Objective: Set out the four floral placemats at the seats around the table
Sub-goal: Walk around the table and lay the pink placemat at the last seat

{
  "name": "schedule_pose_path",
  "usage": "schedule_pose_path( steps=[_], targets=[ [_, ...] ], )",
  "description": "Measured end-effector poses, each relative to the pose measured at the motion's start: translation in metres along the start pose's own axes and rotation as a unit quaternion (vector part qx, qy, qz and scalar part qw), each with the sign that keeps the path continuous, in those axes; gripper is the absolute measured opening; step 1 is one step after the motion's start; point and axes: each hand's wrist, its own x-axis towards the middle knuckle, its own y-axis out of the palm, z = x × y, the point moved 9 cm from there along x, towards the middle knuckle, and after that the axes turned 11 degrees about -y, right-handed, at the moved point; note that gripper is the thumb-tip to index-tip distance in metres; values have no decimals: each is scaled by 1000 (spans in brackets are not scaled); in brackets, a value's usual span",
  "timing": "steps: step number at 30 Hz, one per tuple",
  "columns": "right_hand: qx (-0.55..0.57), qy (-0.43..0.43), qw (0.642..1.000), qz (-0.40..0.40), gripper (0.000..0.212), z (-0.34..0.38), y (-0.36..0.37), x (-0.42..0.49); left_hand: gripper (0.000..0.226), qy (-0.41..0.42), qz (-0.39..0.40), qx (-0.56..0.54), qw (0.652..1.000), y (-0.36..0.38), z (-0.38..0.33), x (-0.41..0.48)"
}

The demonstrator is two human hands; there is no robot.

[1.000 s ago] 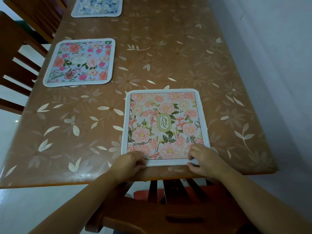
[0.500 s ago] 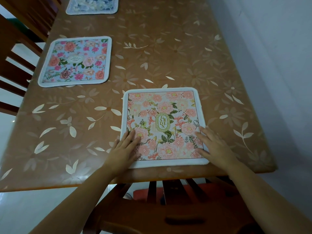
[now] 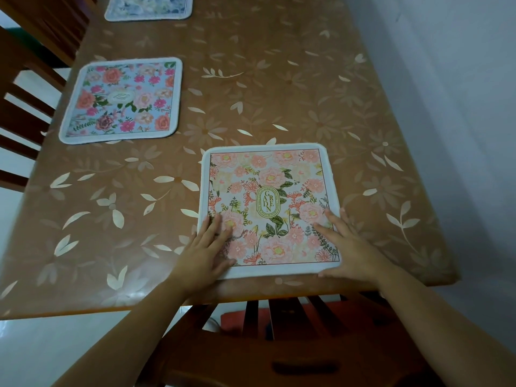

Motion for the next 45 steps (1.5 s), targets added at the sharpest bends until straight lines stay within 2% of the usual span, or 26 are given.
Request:
schedule_pose_path(
  steps=[3, 13, 22, 25, 29, 31, 40, 45],
  targets=[
    [26, -9, 1000, -11, 99, 3, -2, 0, 80, -14, 3, -2, 1000, 4, 1, -6],
    [8, -25, 1000, -3, 93, 9, -5, 1, 93, -17, 17, 3, 1000, 6, -3, -11],
    [7, -32, 999, 7, 92, 11, -4, 1, 96, -20, 28, 37, 999, 7, -6, -12],
    [-3, -32, 999, -5, 85, 11, -3, 3, 87, -13, 7, 78, 997, 5, -11, -12],
    [-148, -51, 988, -9, 74, 28, 12, 16, 80, -19, -1, 103, 995, 10, -17, -2],
    [-177, -46, 983, -29, 72, 40, 15, 25, 76, -22, -9, 111, 994, 11, -20, 6],
    [-189, -51, 978, -69, 83, 57, 11, 74, 70, -64, -60, 80, 993, 9, -30, 42],
    [-175, -52, 980, -84, 79, 50, -6, 106, 66, -93, -75, 65, 991, 1, -30, 83]
  ],
)
